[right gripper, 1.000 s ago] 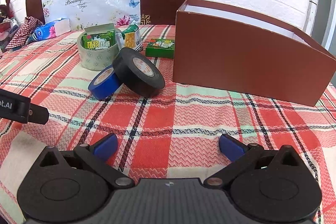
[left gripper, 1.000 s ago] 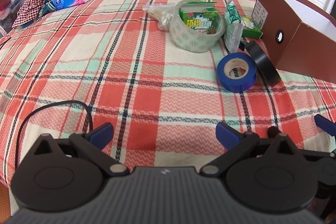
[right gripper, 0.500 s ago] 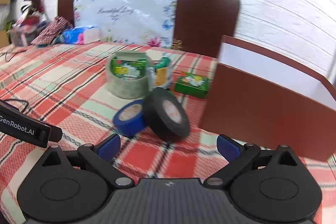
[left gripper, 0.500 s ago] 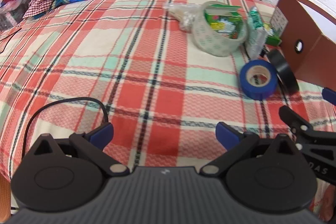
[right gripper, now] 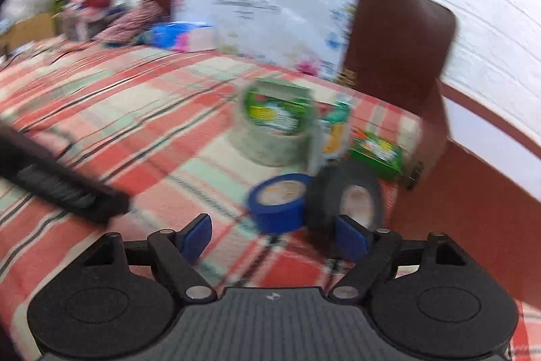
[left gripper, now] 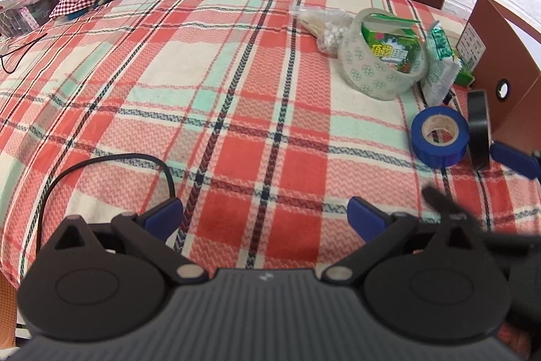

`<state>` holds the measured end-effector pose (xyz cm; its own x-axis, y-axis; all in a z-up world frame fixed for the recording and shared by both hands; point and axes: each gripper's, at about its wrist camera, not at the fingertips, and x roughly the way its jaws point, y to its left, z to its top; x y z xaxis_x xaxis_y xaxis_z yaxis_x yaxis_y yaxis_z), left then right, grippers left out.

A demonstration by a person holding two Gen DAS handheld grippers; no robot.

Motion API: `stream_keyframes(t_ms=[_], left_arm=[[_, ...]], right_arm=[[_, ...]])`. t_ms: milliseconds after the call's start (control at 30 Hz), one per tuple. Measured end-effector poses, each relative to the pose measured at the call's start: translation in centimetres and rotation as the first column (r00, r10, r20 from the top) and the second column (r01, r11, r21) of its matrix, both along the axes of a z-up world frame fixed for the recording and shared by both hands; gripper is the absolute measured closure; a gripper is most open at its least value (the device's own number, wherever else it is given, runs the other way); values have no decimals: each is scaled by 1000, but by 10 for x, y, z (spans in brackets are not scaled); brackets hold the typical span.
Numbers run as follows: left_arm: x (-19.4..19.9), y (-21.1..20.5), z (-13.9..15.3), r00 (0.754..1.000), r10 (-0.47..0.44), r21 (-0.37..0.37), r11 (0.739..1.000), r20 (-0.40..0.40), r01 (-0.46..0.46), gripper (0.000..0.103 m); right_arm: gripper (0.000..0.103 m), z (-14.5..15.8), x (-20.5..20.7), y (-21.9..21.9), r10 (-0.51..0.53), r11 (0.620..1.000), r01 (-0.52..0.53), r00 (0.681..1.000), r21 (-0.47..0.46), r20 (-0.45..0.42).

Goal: Organize objects
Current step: 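Reach to the black tape roll and close the left gripper on it, then carry the black tape into the brown box and open the left gripper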

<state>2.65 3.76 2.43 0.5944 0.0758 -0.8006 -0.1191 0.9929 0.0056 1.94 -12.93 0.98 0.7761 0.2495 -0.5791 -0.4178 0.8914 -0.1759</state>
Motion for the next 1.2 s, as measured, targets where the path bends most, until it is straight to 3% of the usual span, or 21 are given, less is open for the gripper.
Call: stream_keyframes(t_ms=[67, 133, 200, 333, 500, 633, 767, 833, 867, 967, 1100, 1200], left_arm=[[1, 3, 1, 1000, 2, -8, 1000, 6, -2, 0], [3, 7, 3, 1000, 5, -12, 1000, 14, -5, 0], [5, 8, 6, 1000, -1, -17, 1000, 26, 2, 0], [8, 0, 19, 995, -78, -75, 994, 69, 83, 6], [20, -33, 37, 961, -240, -142, 955, 136, 259, 9], [46, -62, 42, 937, -317, -193, 920, 149, 342, 26], [77, -91, 31, 924, -375, -245, 891, 74, 382, 39], [89, -101, 23, 920, -389, -262, 885, 36, 385, 62], [93, -104, 19, 919, -394, -274, 881, 30, 387, 67], [97, -104, 14, 924, -380, -304, 876, 39, 373, 72], [74, -95, 40, 918, -386, -321, 862, 89, 393, 83], [46, -92, 77, 886, -419, -315, 829, 198, 463, 83]], right_arm=[[24, 0, -10, 1, 66, 998, -66, 997, 9, -37], [28, 1, -18, -3, 144, 988, -137, 985, 75, -97], [28, 4, -29, -6, 157, 985, -151, 984, 82, -79], [27, 9, -21, -26, 18, 995, -13, 999, 94, -48], [28, 6, 2, -60, -115, 979, 130, 988, 156, -101], [29, 4, 17, -75, -171, 951, 196, 978, 240, -121], [29, -7, 40, -83, -196, 921, 244, 964, 303, -182], [29, -10, 52, -87, -190, 903, 257, 957, 344, -218], [29, -13, 58, -91, -173, 886, 257, 955, 386, -241], [31, -21, 71, -93, -152, 855, 268, 948, 445, -278], [32, -9, 55, -90, -140, 854, 231, 965, 467, -221], [36, 16, 26, -89, -129, 861, 146, 989, 487, -68]])
